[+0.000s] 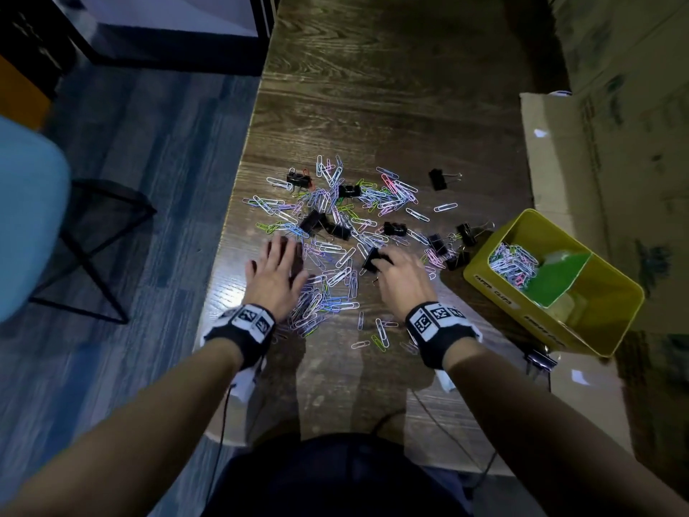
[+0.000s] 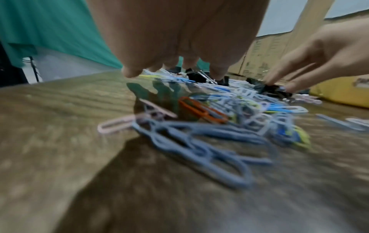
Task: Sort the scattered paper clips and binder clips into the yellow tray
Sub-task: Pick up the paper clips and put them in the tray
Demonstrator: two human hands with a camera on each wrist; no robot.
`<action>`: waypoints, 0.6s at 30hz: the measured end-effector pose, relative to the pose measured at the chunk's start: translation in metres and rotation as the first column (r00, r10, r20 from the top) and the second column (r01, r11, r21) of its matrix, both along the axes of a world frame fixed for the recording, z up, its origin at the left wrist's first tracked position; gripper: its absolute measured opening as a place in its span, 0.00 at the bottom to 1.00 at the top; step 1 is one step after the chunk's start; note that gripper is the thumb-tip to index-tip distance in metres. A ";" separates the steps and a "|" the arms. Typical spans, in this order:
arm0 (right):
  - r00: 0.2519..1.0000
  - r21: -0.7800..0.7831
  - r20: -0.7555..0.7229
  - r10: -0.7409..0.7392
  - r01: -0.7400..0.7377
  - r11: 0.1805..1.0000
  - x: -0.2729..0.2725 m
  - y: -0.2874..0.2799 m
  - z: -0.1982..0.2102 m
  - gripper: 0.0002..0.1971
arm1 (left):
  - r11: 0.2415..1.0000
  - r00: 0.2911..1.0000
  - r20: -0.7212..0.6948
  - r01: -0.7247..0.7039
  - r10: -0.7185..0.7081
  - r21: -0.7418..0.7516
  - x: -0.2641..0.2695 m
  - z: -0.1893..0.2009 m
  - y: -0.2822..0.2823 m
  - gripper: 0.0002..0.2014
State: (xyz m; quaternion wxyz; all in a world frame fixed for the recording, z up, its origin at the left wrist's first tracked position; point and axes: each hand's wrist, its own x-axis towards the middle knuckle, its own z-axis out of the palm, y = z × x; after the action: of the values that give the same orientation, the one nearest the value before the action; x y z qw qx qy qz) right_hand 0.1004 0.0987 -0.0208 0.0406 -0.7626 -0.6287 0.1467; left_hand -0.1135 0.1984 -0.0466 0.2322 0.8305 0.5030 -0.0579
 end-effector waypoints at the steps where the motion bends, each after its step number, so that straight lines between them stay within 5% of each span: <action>1: 1.000 -0.031 0.012 -0.011 0.012 0.999 0.003 -0.001 0.001 0.18 | 1.000 0.999 -0.032 0.011 -0.012 -0.018 0.002 0.000 0.006 0.32; 6: 0.997 -0.038 0.062 -0.055 0.058 0.998 0.008 -0.003 0.010 0.21 | 0.980 0.980 -0.054 0.189 -0.192 -0.061 0.013 -0.003 -0.022 0.32; 12: 0.987 -0.198 0.003 0.159 -0.155 0.968 0.000 -0.003 0.009 0.29 | 0.969 0.970 -0.031 0.241 -0.243 -0.050 0.035 -0.001 -0.054 0.34; 18: 0.997 -0.234 0.040 0.071 -0.060 0.970 0.008 -0.006 0.011 0.27 | 0.943 0.944 -0.093 0.304 -0.317 -0.133 0.060 0.003 -0.042 0.32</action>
State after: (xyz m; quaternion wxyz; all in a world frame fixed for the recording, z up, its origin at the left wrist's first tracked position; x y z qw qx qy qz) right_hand 0.1081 0.0926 -0.0099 -0.0691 -0.7442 -0.6327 0.2025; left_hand -0.0535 0.1562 -0.0439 0.2396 0.8798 0.3737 -0.1699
